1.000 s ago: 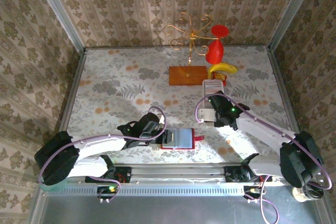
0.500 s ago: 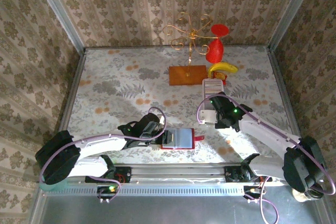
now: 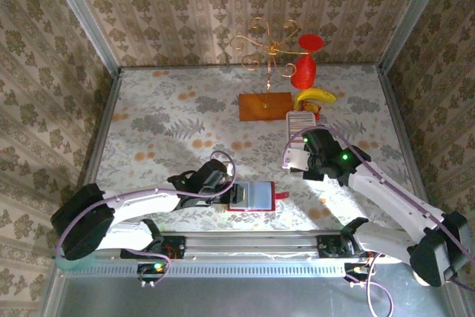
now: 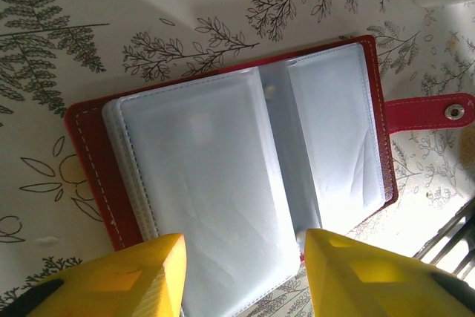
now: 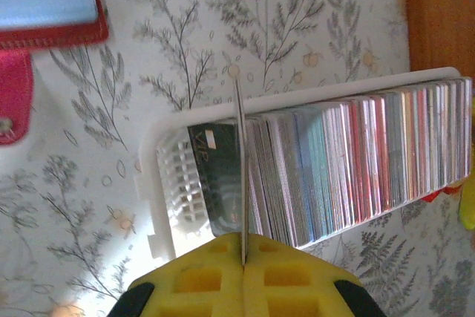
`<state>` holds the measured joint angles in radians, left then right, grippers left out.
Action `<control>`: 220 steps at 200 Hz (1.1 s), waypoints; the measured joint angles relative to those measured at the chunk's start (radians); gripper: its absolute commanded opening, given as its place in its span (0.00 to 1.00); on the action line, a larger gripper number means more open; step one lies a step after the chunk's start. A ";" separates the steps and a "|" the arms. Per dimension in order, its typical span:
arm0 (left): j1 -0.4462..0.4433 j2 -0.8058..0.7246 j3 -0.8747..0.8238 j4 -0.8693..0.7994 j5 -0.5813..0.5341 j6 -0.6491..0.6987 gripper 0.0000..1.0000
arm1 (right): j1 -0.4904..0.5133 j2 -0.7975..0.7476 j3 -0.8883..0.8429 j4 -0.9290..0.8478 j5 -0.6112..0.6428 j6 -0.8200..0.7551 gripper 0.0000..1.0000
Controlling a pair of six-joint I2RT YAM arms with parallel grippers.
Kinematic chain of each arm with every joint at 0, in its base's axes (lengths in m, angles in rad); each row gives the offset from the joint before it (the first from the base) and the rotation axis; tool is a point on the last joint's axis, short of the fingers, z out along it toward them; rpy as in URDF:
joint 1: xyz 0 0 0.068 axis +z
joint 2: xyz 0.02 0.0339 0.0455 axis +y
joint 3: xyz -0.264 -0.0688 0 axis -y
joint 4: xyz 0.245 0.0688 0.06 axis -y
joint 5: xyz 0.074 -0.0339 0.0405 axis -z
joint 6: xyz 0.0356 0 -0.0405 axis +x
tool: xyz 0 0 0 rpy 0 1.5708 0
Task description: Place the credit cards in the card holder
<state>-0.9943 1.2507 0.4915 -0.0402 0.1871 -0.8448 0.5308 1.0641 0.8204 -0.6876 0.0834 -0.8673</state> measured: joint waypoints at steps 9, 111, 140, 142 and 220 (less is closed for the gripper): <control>0.000 0.004 0.003 -0.003 0.000 0.000 0.46 | 0.010 -0.019 0.005 0.001 -0.016 0.050 0.00; -0.001 0.028 0.020 -0.047 -0.012 -0.005 0.51 | 0.113 -0.107 -0.013 0.154 -0.156 0.926 0.00; -0.001 0.028 0.026 -0.062 -0.016 -0.008 0.51 | 0.141 -0.049 -0.040 0.195 -0.183 1.126 0.00; -0.001 0.028 0.026 -0.062 -0.016 -0.008 0.51 | 0.143 -0.045 -0.042 0.197 -0.185 1.138 0.00; -0.007 0.039 0.026 -0.064 -0.023 -0.023 0.51 | 0.170 0.064 -0.077 0.231 -0.222 1.392 0.00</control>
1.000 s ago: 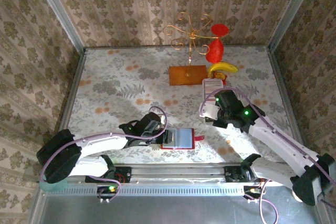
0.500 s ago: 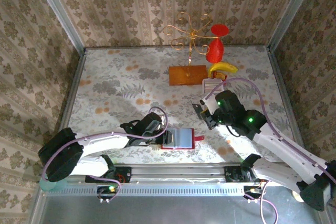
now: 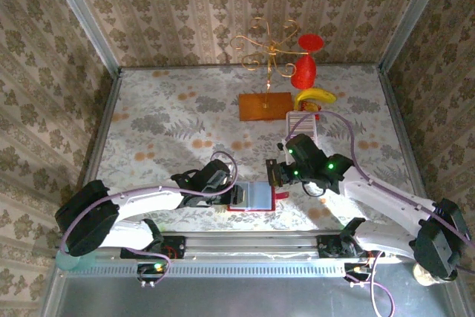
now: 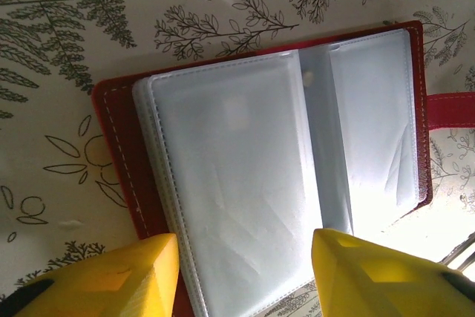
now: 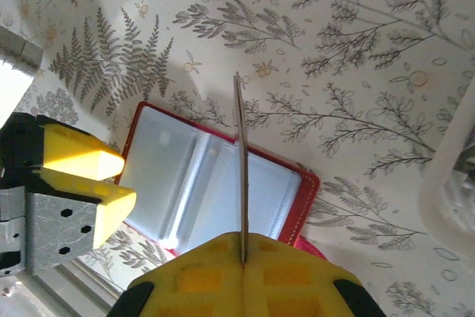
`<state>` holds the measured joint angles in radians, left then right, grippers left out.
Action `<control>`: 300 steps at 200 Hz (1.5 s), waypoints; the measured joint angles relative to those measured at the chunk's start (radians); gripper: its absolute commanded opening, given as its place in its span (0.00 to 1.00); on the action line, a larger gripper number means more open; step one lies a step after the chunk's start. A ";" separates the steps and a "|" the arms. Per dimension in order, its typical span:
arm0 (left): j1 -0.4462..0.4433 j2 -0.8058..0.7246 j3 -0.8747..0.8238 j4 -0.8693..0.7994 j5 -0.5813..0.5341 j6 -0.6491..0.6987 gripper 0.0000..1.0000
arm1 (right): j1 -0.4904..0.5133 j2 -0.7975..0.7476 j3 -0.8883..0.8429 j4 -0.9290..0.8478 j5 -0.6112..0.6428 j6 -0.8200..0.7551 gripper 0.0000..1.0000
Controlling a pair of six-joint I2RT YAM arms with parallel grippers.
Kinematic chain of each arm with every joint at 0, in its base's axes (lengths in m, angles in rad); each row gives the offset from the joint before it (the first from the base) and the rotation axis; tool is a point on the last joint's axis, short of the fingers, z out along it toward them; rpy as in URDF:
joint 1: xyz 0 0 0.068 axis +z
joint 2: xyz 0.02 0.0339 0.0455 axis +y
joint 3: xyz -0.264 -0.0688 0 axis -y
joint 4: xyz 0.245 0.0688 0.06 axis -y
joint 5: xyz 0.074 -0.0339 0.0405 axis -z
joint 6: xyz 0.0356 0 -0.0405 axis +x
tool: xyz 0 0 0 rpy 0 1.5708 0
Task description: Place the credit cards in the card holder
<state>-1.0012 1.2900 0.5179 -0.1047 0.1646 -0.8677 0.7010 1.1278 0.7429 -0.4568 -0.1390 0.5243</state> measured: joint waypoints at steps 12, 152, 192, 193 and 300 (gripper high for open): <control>0.000 0.000 0.000 0.000 -0.004 0.000 0.51 | 0.004 0.006 -0.001 0.006 -0.004 0.018 0.00; -0.001 -0.001 0.000 0.013 0.000 -0.029 0.44 | 0.021 0.018 -0.081 0.050 -0.024 0.156 0.00; -0.001 -0.032 0.000 0.038 0.001 -0.038 0.44 | 0.034 0.018 -0.094 0.080 -0.033 0.190 0.00; -0.001 -0.032 0.000 0.039 0.001 -0.038 0.44 | 0.035 0.018 -0.095 0.082 -0.034 0.191 0.00; -0.001 -0.058 0.000 0.047 0.000 -0.056 0.35 | 0.090 0.094 -0.126 0.206 -0.080 0.301 0.00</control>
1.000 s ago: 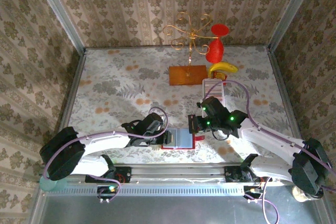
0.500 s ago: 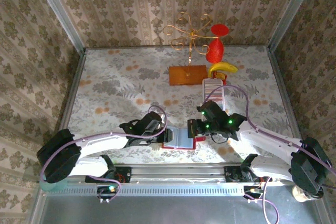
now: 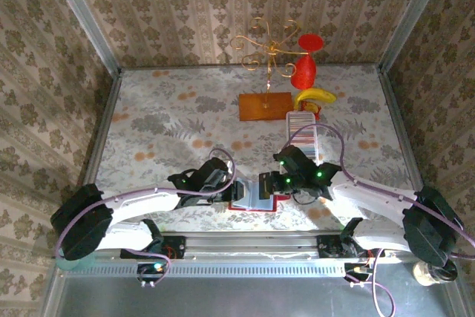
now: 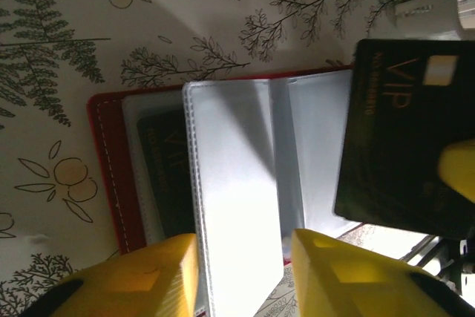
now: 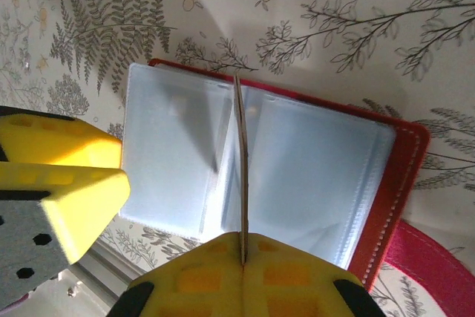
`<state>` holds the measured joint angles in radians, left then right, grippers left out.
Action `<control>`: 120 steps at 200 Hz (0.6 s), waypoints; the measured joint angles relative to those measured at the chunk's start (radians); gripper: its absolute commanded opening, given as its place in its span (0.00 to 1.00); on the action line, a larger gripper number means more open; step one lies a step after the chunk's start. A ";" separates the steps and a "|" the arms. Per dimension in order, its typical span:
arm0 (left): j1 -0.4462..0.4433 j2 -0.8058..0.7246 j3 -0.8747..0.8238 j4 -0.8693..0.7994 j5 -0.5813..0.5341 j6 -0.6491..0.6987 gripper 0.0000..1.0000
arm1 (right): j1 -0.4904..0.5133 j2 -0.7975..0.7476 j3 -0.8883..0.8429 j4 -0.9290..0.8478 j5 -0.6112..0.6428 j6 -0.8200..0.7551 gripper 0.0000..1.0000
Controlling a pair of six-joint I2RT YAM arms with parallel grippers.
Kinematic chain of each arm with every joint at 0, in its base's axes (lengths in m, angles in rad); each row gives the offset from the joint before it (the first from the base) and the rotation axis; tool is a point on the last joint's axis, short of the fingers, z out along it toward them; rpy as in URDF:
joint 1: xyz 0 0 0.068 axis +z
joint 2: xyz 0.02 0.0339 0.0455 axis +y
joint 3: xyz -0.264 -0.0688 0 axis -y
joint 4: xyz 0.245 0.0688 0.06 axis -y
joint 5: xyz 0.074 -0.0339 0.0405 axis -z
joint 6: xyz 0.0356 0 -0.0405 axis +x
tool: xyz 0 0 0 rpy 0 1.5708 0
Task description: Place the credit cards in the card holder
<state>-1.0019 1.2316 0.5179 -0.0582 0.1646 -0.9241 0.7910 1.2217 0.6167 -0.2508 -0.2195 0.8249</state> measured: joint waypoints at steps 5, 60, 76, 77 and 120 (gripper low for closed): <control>0.000 -0.005 0.000 0.000 0.000 0.000 0.34 | 0.004 0.005 -0.003 0.010 -0.001 0.009 0.00; 0.000 -0.021 -0.010 -0.012 -0.039 0.000 0.36 | 0.033 0.080 -0.003 0.103 -0.007 0.091 0.00; 0.000 -0.020 -0.015 -0.021 -0.046 0.000 0.37 | 0.037 0.096 -0.006 0.129 -0.007 0.114 0.00; 0.000 -0.020 -0.015 -0.021 -0.047 0.000 0.37 | 0.037 0.098 -0.006 0.132 -0.007 0.116 0.00; 0.000 0.002 -0.016 -0.016 -0.049 0.000 0.37 | 0.045 0.134 -0.024 0.193 -0.009 0.169 0.00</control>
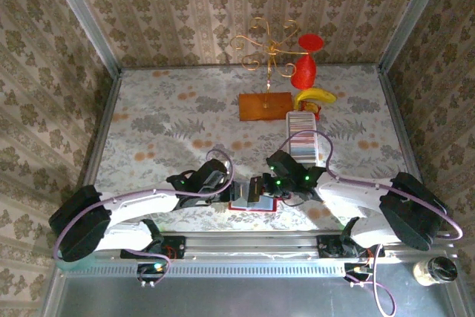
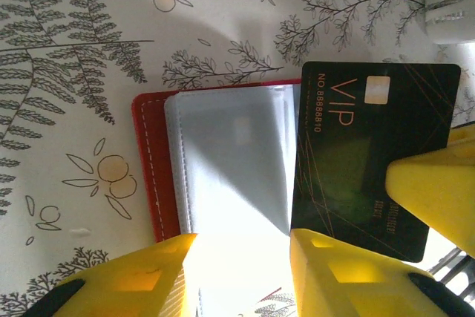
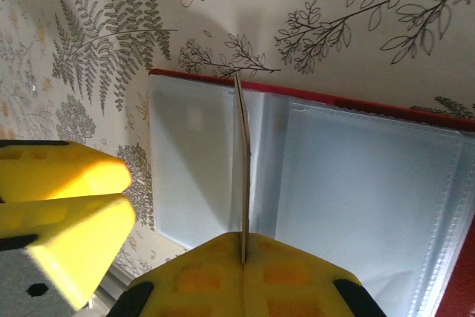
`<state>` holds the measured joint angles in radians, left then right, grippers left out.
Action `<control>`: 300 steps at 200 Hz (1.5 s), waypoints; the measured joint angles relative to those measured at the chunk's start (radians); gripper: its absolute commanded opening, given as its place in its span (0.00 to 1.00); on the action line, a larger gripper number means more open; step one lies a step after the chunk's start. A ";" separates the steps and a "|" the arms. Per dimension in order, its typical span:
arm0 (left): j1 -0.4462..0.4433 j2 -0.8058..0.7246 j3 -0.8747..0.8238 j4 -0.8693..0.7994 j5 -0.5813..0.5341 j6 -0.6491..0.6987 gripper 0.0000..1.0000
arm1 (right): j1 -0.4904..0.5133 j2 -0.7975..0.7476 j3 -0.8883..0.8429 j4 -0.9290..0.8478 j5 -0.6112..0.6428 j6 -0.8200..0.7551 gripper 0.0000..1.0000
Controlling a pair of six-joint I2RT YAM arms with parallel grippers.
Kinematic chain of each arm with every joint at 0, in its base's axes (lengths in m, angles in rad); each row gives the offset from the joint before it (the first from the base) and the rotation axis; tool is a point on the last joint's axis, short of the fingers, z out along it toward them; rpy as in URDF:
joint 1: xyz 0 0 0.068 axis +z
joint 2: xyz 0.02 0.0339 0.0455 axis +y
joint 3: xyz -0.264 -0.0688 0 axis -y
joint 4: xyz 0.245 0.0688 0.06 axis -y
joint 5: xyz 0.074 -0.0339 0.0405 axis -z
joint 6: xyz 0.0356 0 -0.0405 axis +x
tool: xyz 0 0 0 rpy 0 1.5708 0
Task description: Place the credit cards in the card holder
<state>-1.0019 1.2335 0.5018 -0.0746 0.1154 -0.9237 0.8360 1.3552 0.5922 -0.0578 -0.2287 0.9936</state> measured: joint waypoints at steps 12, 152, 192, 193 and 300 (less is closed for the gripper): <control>0.000 0.010 0.000 0.000 0.000 0.000 0.36 | 0.003 0.002 0.000 0.011 -0.001 0.006 0.00; -0.007 0.076 -0.004 0.015 -0.035 0.005 0.24 | 0.011 0.005 -0.057 0.110 -0.008 0.103 0.00; -0.016 0.080 -0.004 0.021 -0.037 0.009 0.26 | 0.012 -0.053 0.040 -0.101 0.045 -0.090 0.00; -0.016 0.080 -0.004 0.021 -0.037 0.010 0.26 | 0.012 -0.054 0.044 -0.109 0.047 -0.101 0.00; -0.025 0.051 -0.057 0.056 -0.038 0.023 0.32 | -0.212 -0.134 0.434 -0.875 0.275 -1.663 0.00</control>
<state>-1.0267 1.2850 0.4450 -0.0189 0.0776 -0.9012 0.6239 1.2209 1.0260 -0.9325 0.0467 -0.6693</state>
